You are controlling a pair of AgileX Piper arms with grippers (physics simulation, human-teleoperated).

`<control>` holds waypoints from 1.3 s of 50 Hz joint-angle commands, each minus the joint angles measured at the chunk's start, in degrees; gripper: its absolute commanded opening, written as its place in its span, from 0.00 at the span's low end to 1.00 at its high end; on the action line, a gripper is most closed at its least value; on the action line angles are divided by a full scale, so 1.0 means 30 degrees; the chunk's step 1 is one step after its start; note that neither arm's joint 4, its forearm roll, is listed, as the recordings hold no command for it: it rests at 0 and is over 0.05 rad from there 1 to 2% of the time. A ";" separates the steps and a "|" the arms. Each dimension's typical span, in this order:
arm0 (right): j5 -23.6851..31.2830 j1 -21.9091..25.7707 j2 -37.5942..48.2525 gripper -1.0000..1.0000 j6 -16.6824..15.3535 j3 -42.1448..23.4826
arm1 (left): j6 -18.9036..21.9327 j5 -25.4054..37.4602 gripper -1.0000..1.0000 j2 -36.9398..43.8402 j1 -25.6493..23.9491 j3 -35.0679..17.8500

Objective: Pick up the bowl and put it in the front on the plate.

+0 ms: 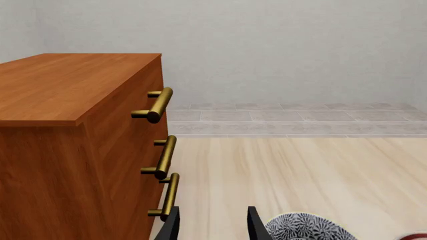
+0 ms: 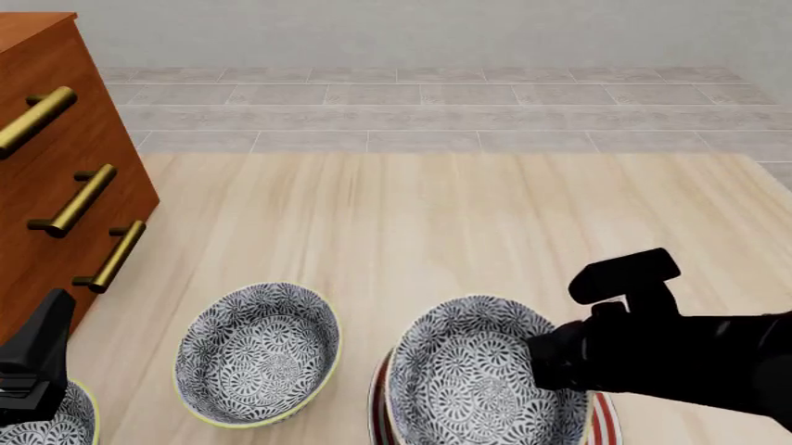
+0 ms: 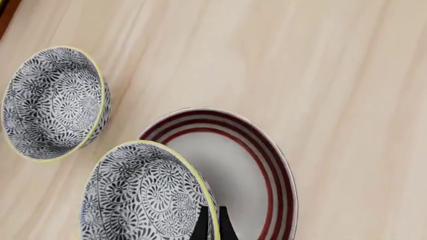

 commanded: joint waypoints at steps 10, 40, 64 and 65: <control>-0.1525 0.0149 0.0298 0.00 0.0774 0.1593 | 0.0000 0.0000 1.00 0.0000 0.0000 0.0000; -0.2819 -0.0297 0.0887 0.00 0.0940 0.2545 | 0.0000 0.0000 1.00 0.0000 0.0000 0.0000; -0.3479 -0.0149 0.1493 1.00 0.0895 0.2853 | 0.0000 0.0000 1.00 0.0000 0.0000 0.0000; -0.3402 -0.0150 0.1525 1.00 0.0790 0.2811 | 0.0000 0.0000 1.00 0.0000 0.0000 0.0000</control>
